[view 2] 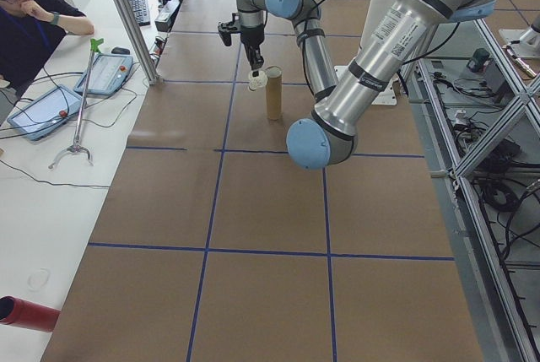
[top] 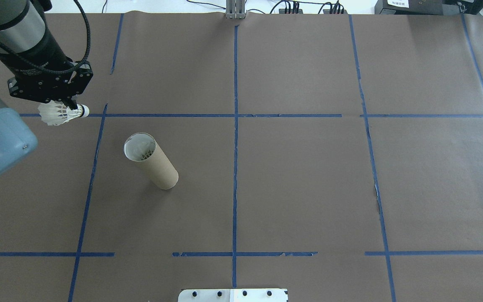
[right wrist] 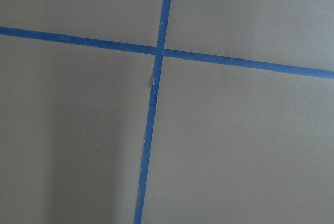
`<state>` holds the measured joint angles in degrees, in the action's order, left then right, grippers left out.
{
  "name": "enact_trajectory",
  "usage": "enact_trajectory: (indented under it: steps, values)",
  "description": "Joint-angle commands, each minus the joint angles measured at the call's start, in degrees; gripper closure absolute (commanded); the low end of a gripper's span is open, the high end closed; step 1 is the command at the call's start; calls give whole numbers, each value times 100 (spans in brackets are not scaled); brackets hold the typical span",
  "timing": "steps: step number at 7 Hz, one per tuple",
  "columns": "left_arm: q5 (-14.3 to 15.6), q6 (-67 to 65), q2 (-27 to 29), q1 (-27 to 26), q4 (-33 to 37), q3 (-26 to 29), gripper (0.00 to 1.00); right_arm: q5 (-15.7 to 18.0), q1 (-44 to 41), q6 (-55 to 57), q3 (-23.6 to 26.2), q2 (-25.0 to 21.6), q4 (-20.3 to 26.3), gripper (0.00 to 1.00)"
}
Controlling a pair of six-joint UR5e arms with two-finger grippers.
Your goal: Collect badminton balls into bucket
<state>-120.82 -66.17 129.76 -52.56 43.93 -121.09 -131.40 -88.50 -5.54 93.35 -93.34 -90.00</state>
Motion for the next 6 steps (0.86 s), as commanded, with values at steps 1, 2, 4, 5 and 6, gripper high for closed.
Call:
enact_trajectory:
  steps: [1, 2, 4, 5, 6]
  values:
    - [84, -18, 812, 508, -710, 189, 100, 0, 0, 0, 8, 0, 0, 0]
    - [145, -18, 1049, 615, -815, 304, 100, 0, 0, 0, -1, 0, 0, 0]
    - [207, -62, 1095, 914, -833, 392, 100, 0, 0, 0, 8, 0, 0, 0]
    - [216, -62, 1104, 975, -833, 488, 100, 0, 0, 0, -1, 0, 0, 0]
    - [260, -71, 1104, 1054, -833, 550, 100, 0, 0, 0, 8, 0, 0, 0]
